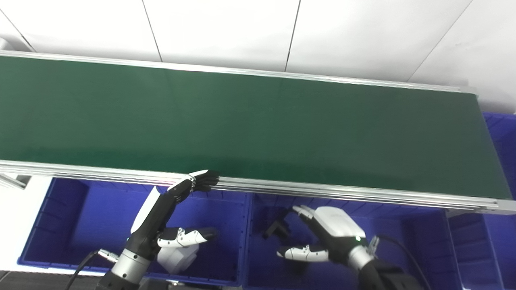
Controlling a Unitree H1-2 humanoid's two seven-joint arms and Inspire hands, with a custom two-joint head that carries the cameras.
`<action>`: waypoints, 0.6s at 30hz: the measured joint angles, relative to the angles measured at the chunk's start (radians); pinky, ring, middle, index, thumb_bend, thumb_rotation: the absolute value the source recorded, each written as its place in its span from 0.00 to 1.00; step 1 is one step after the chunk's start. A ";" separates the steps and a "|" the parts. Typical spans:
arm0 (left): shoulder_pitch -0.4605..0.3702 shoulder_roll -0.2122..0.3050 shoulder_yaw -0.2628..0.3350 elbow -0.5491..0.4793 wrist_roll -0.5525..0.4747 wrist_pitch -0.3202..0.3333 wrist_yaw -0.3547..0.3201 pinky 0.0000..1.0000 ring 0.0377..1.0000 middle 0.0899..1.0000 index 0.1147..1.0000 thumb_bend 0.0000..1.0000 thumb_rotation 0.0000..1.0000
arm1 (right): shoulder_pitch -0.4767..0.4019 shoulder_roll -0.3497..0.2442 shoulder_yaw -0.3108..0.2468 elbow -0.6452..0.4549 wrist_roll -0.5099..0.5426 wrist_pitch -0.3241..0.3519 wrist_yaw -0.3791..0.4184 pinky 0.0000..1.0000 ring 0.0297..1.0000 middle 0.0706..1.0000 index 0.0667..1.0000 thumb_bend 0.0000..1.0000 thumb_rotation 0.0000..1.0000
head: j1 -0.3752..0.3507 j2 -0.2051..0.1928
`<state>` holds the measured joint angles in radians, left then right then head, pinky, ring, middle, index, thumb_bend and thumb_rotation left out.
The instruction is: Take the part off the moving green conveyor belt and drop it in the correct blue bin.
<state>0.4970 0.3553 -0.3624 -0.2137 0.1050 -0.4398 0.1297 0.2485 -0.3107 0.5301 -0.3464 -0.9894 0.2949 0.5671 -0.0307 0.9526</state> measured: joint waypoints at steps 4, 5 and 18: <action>0.004 0.000 0.006 0.000 -0.006 0.000 -0.007 0.72 0.76 0.77 0.76 0.78 0.53 | 0.078 0.014 -0.066 -0.077 0.091 -0.028 -0.112 0.91 0.90 0.90 0.92 0.74 0.90 | -0.005 -0.003; 0.003 0.000 0.007 0.000 -0.006 0.000 -0.009 0.72 0.76 0.76 0.76 0.78 0.54 | 0.094 0.026 -0.081 -0.090 0.119 -0.041 -0.149 0.88 0.88 0.89 0.91 0.74 0.87 | -0.008 -0.008; -0.003 -0.001 0.008 0.013 0.014 0.000 -0.027 0.74 0.77 0.77 0.77 0.80 0.55 | 0.278 0.246 -0.087 -0.034 0.435 -0.277 -0.487 0.73 0.82 0.87 0.93 0.70 0.74 | 0.008 -0.051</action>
<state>0.4938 0.3545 -0.3540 -0.2004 0.1194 -0.4398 0.1022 0.5263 -0.0647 0.4432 -0.3800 -0.5541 0.0184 0.0797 -0.0230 0.9021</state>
